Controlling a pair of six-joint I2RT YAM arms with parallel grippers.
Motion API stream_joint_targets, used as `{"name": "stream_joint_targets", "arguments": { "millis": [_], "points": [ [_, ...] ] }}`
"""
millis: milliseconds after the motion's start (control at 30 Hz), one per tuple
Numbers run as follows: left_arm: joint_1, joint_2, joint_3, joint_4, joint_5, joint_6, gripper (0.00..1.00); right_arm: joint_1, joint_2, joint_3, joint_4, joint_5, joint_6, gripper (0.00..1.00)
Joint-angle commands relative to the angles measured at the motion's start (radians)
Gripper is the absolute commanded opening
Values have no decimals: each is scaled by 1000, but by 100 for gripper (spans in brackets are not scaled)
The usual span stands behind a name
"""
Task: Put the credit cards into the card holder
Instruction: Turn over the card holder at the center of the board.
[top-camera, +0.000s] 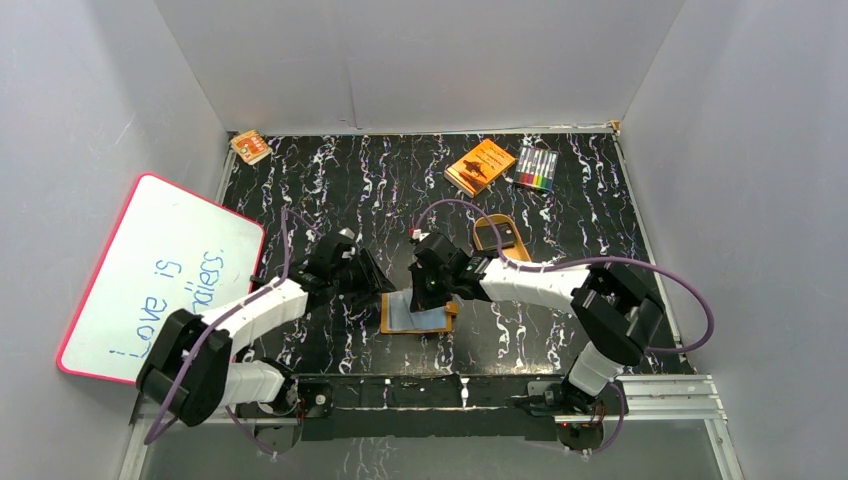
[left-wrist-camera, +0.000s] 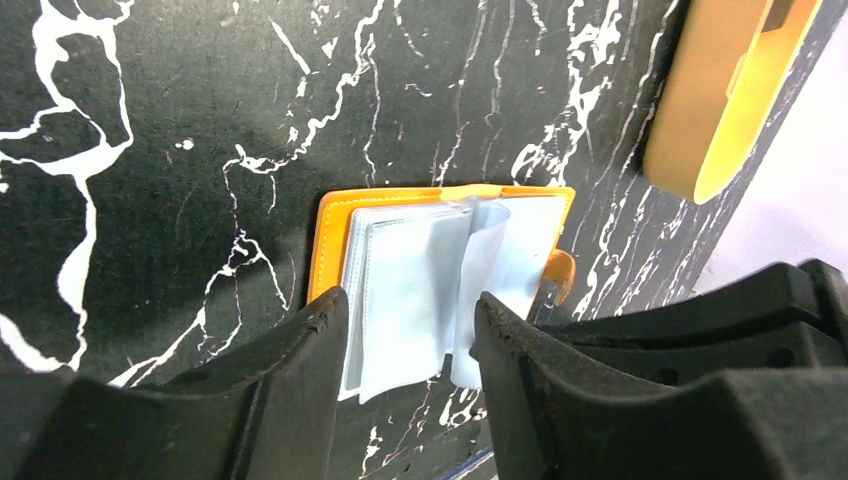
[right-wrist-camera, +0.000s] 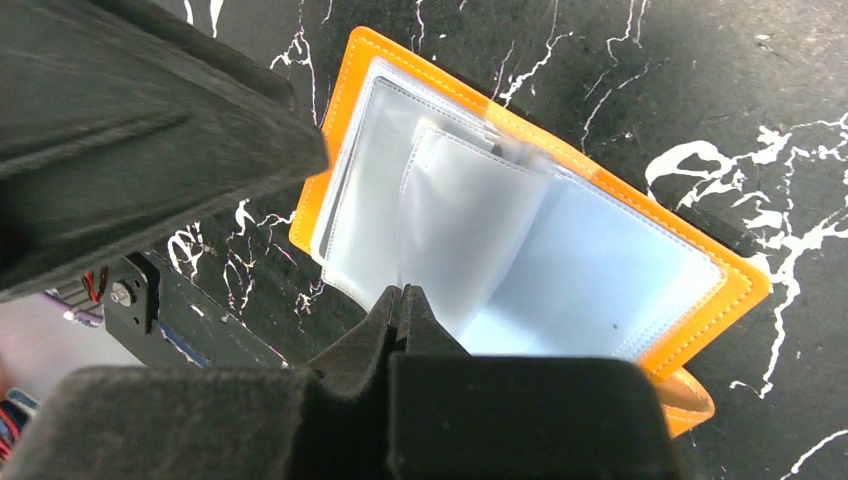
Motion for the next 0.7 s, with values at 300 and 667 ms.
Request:
{"name": "stream_joint_targets", "arguments": {
  "millis": [300,667],
  "points": [
    [0,8,-6,205,140,-21,14,-17,-90,-48,-19,67,38,0],
    [0,128,-51,265,136,-13,0,-54,-209,-130,-115,160,92,0]
  ]
}}
